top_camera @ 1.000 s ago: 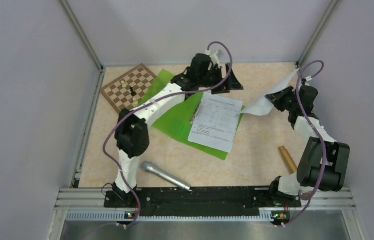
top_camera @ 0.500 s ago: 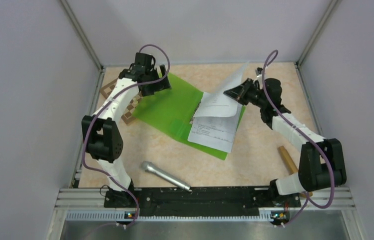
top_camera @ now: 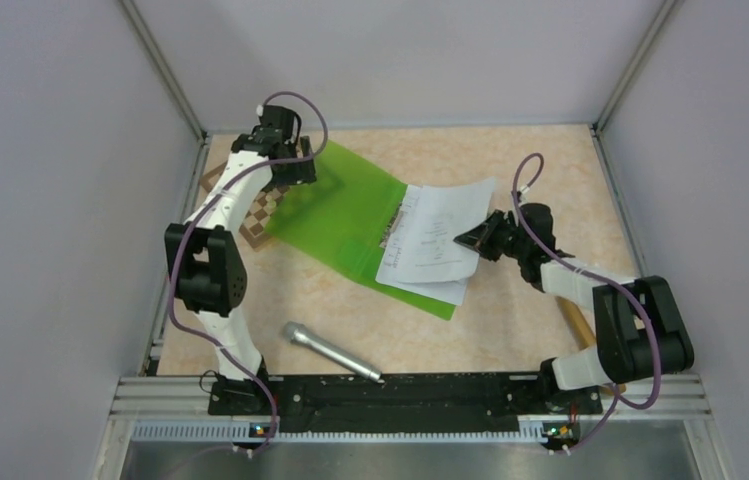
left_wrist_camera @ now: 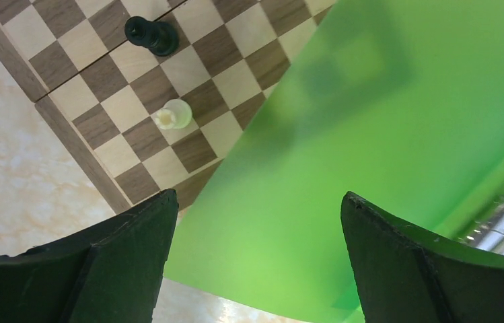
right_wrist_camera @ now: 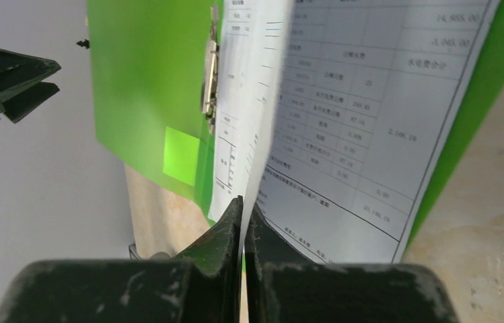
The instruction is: Put the files into the folder
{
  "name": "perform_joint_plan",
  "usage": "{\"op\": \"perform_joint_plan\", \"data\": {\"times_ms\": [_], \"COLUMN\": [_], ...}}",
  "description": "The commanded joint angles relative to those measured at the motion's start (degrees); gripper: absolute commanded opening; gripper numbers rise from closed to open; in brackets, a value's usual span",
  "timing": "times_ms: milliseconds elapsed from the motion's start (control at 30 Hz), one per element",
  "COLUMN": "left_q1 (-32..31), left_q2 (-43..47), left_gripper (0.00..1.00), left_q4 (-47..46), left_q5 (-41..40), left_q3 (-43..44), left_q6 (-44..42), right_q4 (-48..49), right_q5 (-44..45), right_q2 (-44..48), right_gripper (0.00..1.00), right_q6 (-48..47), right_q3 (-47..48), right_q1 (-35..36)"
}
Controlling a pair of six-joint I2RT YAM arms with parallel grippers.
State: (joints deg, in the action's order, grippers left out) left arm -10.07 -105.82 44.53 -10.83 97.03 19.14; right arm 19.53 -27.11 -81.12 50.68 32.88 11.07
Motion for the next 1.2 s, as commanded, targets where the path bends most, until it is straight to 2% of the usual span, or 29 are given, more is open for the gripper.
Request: {"op": "perform_joint_plan", "data": {"times_ms": [0,200,433,533,767,1000,1167], "left_q1": [0.46,0.77,0.75,0.75,0.76,-0.8,-0.92], "left_q2": [-3.75,-5.81,-7.32,-7.31,-4.58,-0.26,2.94], "left_gripper": [0.95,0.95,0.95,0.94,0.93,0.91,0.91], "left_q4": [0.07,1.31,3.04,4.14,3.95,4.74,3.97], "left_q5": [-4.13,0.19,-0.29,2.41,8.67,8.98,9.51], "left_q3": [0.55,0.65,0.99,0.42,-4.25,-10.28,-13.71], "left_q6": [-3.76,-3.85,-3.88,-3.5,-2.27,0.17,0.46], "right_q4": [1.75,3.11,4.88,4.9,1.16,-6.75,-6.03], "right_q5": [1.31,1.44,0.31,0.31,0.3,-2.63,-7.82], "right_q2": [2.27,1.77,-0.7,-0.94,-0.97,-4.19,-8.25], "right_gripper": [0.0,0.0,0.0,0.0,0.0,0.0,0.0], "right_q6": [-0.99,-0.18,0.2,0.21,-2.36,-9.07,-9.39], "right_q3": [-1.92,-3.75,-3.45,-3.02,0.12,5.17,6.95], "right_q1": [0.08,0.02,0.06,0.01,0.04,-0.11,-1.42]}}
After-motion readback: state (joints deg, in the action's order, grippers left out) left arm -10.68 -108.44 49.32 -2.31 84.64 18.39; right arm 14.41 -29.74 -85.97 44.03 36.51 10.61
